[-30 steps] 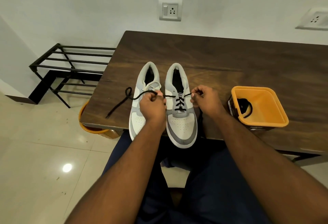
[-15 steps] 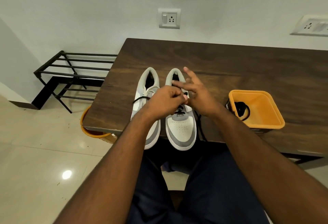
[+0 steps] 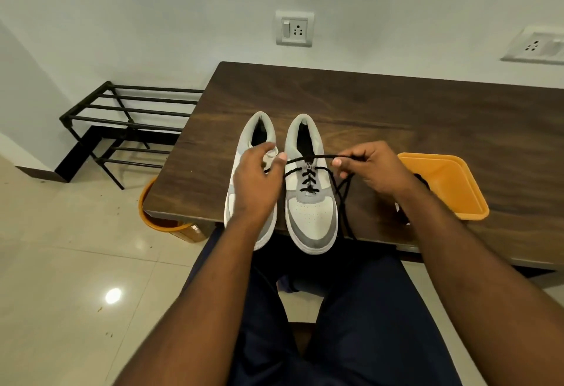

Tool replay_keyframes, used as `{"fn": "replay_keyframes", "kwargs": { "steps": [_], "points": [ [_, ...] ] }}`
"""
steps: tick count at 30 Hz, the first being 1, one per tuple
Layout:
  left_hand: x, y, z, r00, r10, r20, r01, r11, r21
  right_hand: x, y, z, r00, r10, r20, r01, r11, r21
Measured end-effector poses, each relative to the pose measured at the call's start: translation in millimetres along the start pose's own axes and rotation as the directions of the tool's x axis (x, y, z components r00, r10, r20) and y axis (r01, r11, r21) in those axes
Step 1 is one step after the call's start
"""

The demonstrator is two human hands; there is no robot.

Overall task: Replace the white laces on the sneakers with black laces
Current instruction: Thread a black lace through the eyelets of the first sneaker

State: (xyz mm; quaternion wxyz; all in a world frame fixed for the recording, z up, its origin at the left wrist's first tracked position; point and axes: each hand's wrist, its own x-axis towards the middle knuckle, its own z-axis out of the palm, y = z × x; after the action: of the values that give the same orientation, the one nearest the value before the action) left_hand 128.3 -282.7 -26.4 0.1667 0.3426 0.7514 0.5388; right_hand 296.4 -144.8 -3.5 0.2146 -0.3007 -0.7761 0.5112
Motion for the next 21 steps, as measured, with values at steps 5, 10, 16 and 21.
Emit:
{"fn": "replay_keyframes", "kwargs": {
  "steps": [5,10,16,21],
  "points": [
    [6,15,18,0.934,-0.012,0.357,0.038,0.997,-0.068,2,-8,15,0.998,0.008,0.058,-0.008,1.0,-0.015],
    [5,-7,2,0.976,-0.11,0.191,0.124,0.99,-0.064,0,3,-3,0.995,0.091,-0.043,-0.089,0.995,0.05],
    [2,-3,-7,0.792,-0.389,0.47,0.41,0.91,0.061,3,6,9,0.985,0.132,-0.114,-0.113,0.981,0.157],
    [18,12,8,0.981,-0.144,0.133,0.166,0.97,-0.178,12,3,27,0.979,0.117,-0.166,-0.093,0.985,0.147]
  ]
}}
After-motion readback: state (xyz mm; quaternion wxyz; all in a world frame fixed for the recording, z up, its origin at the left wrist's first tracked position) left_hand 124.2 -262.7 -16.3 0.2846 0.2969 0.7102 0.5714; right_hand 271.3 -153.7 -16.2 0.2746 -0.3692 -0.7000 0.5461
